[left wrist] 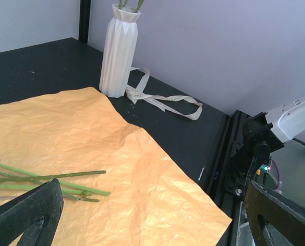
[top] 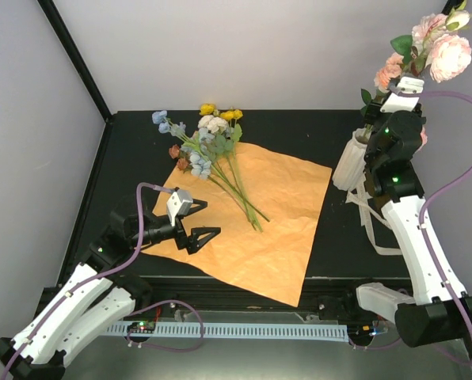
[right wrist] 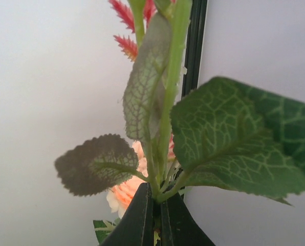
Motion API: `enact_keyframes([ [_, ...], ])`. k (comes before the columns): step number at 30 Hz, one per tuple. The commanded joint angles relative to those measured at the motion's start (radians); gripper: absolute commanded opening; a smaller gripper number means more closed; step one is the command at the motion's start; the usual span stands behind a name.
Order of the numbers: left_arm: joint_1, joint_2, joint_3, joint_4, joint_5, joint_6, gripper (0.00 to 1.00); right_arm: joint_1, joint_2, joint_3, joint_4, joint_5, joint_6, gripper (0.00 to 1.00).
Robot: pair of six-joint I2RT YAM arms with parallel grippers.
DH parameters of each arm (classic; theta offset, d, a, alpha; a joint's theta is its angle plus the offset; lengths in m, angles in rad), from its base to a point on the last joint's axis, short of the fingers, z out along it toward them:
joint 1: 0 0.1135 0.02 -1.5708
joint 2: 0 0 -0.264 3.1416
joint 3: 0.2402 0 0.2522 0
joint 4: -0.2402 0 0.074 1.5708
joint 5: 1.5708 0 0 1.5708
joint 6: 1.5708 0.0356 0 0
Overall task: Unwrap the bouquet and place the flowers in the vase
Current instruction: Insert the fake flower into the vase.
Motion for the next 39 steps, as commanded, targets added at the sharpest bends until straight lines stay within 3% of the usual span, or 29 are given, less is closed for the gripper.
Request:
enact_keyframes([
  [1, -0.006, -0.002, 0.005, -0.010, -0.009, 0.014, 0.99, -0.040, 0.022, -0.021, -0.020, -0.073, 0.094, 0.01],
  [16, -0.006, 0.006, 0.005, -0.011, -0.012, 0.014, 0.99, -0.071, 0.117, 0.010, -0.214, -0.054, 0.178, 0.13],
  [27, -0.005, 0.005, 0.005, -0.013, -0.015, 0.012, 0.99, -0.071, 0.132, 0.090, -0.366, -0.038, 0.229, 0.42],
  [33, -0.007, 0.008, 0.006, -0.012, -0.013, 0.012, 0.99, -0.072, 0.146, 0.160, -0.479, -0.050, 0.276, 0.62],
  [39, -0.005, 0.004, 0.005, -0.011, -0.014, 0.012, 0.99, -0.071, 0.159, 0.195, -0.571, -0.043, 0.305, 0.70],
])
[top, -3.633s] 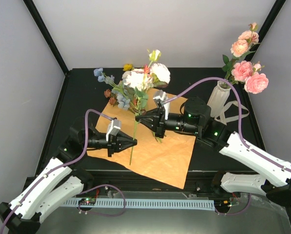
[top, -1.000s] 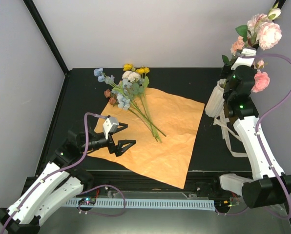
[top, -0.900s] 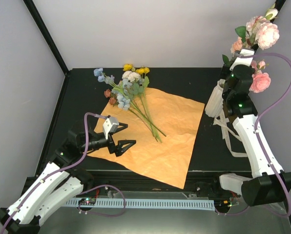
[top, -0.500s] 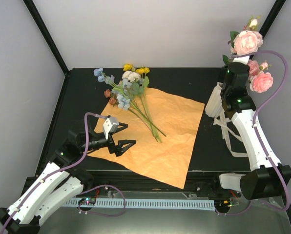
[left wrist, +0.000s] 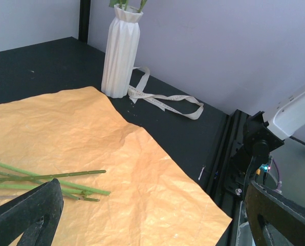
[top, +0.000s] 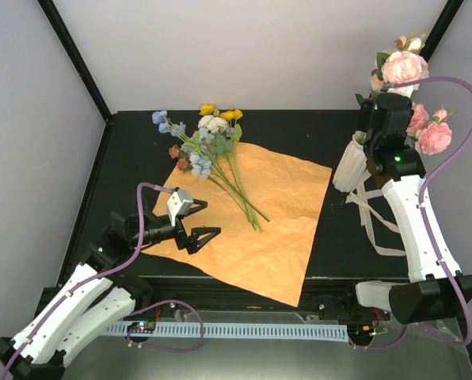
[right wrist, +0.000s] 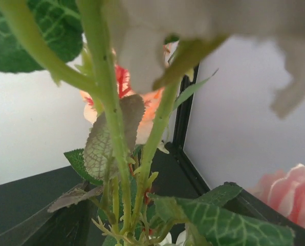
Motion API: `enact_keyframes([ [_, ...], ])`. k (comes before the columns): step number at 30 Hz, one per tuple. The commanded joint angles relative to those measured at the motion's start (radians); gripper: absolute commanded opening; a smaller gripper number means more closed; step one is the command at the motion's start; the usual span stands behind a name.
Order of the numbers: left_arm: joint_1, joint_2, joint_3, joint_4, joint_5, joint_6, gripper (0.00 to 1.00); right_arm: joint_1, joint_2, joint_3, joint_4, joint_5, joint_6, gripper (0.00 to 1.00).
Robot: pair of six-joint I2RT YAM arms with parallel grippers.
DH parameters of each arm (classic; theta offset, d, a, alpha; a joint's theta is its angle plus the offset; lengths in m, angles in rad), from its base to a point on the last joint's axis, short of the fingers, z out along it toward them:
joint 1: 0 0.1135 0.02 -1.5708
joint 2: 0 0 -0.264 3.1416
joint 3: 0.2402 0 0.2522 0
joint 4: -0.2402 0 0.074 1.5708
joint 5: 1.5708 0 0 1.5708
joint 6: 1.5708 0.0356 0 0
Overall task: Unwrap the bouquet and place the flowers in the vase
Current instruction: Insert the fake flower into the vase.
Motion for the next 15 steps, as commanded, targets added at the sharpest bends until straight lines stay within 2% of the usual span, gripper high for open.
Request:
enact_keyframes([
  [1, -0.005, 0.003, 0.005, -0.012, -0.013, 0.012, 0.99, -0.006, 0.020, 0.041, -0.103, 0.014, 0.040, 0.70],
  [10, -0.005, 0.004, 0.005, -0.010, -0.012, 0.012, 0.99, -0.006, 0.091, 0.087, -0.255, 0.014, 0.066, 0.73],
  [15, -0.005, 0.006, 0.006, -0.012, -0.010, 0.011, 0.99, -0.006, 0.159, 0.173, -0.357, -0.004, 0.079, 0.75],
])
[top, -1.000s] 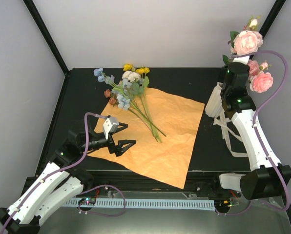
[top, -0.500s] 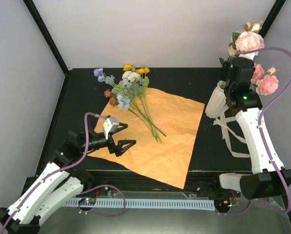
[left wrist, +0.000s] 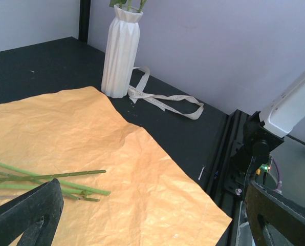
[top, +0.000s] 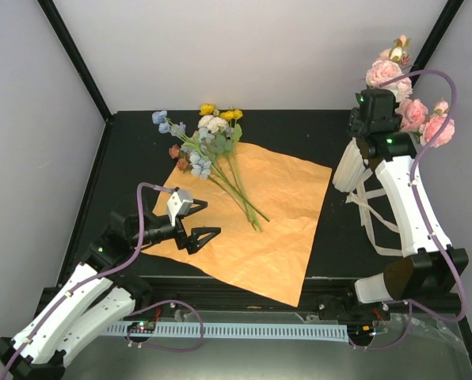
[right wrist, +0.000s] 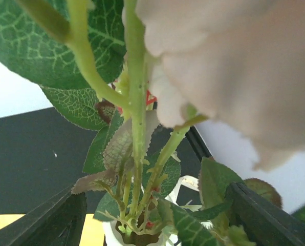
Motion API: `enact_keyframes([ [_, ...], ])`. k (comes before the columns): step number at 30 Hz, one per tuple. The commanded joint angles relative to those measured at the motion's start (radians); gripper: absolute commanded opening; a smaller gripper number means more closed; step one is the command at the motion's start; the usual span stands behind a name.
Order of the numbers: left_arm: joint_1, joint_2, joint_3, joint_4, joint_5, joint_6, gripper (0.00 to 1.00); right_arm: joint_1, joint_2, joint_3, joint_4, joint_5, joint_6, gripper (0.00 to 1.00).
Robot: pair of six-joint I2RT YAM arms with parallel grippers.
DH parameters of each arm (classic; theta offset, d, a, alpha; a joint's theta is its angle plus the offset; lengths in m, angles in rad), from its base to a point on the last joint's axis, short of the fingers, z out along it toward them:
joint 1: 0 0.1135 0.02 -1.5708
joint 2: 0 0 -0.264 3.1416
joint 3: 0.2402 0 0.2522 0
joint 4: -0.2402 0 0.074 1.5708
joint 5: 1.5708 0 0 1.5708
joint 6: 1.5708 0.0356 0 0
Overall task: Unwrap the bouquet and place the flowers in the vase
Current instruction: Insert the fake flower into the vase.
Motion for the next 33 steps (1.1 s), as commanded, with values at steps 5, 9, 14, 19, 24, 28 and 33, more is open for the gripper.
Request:
enact_keyframes([
  [5, -0.005, -0.002, 0.004, -0.011, -0.014, 0.011, 0.99, -0.006, 0.031, 0.094, -0.145, -0.041, 0.045, 0.83],
  [9, -0.005, 0.001, 0.006, -0.012, -0.013, 0.011, 0.99, -0.006, 0.025, 0.120, -0.204, -0.058, 0.084, 0.95],
  [14, -0.005, -0.001, 0.006, -0.011, -0.011, 0.011, 0.99, -0.006, 0.021, 0.144, -0.273, -0.116, 0.118, 1.00],
  [19, -0.004, -0.002, 0.005, -0.011, -0.010, 0.010, 0.99, -0.007, 0.046, 0.188, -0.371, -0.141, 0.139, 1.00],
  [24, -0.005, -0.001, 0.004, -0.009, -0.009, 0.009, 0.99, -0.006, 0.060, 0.150, -0.373, -0.164, 0.137, 1.00],
  [28, -0.005, 0.006, 0.006, -0.010, -0.006, 0.008, 0.99, -0.006, 0.067, 0.120, -0.372, -0.191, 0.132, 1.00],
  [33, -0.005, 0.012, 0.012, -0.027, -0.016, 0.013, 0.99, -0.006, 0.013, 0.042, -0.326, -0.269, 0.118, 1.00],
])
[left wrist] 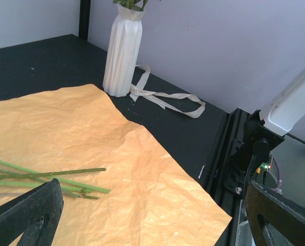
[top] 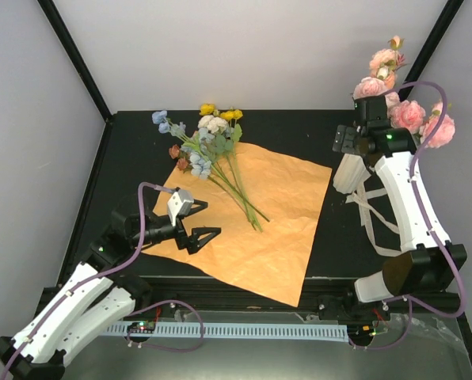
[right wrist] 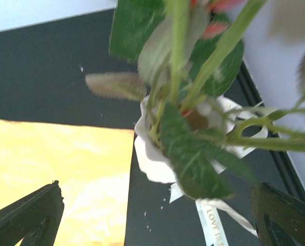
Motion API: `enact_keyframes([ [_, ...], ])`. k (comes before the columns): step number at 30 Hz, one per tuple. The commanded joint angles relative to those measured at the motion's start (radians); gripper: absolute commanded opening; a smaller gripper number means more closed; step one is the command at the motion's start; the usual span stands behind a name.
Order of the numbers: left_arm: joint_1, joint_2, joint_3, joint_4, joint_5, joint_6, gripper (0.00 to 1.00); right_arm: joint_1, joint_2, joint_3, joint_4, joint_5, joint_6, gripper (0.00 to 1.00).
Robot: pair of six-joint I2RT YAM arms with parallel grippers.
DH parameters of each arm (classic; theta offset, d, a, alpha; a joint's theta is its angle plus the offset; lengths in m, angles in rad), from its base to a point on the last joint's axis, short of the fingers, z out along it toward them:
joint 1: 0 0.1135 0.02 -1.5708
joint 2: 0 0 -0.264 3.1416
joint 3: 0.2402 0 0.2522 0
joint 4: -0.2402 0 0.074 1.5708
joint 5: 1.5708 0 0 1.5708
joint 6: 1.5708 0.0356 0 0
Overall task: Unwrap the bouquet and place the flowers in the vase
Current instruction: Insert the fake flower into the vase.
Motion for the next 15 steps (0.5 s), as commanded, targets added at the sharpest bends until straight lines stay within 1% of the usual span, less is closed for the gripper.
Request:
enact_keyframes([
  [1, -0.004, 0.011, 0.014, -0.025, -0.020, 0.014, 0.99, -0.005, -0.061, -0.067, 0.035, -0.090, -0.006, 1.00],
  [6, -0.004, 0.015, 0.026, -0.047, -0.086, 0.015, 0.99, -0.004, -0.145, -0.153, 0.078, -0.180, 0.005, 1.00],
  [9, -0.004, 0.035, 0.050, -0.075, -0.127, 0.006, 0.99, 0.009, -0.203, -0.222, 0.106, -0.173, 0.027, 1.00],
  [11, -0.005, 0.059, 0.075, -0.104, -0.159, -0.005, 0.99, 0.019, -0.249, -0.285, 0.142, -0.198, 0.035, 1.00],
  [13, -0.004, 0.075, 0.090, -0.117, -0.213, -0.031, 0.99, 0.025, -0.295, -0.340, 0.178, -0.252, 0.042, 1.00],
  [15, -0.003, 0.083, 0.087, -0.101, -0.277, -0.096, 0.99, 0.035, -0.337, -0.396, 0.214, -0.314, 0.043, 1.00],
])
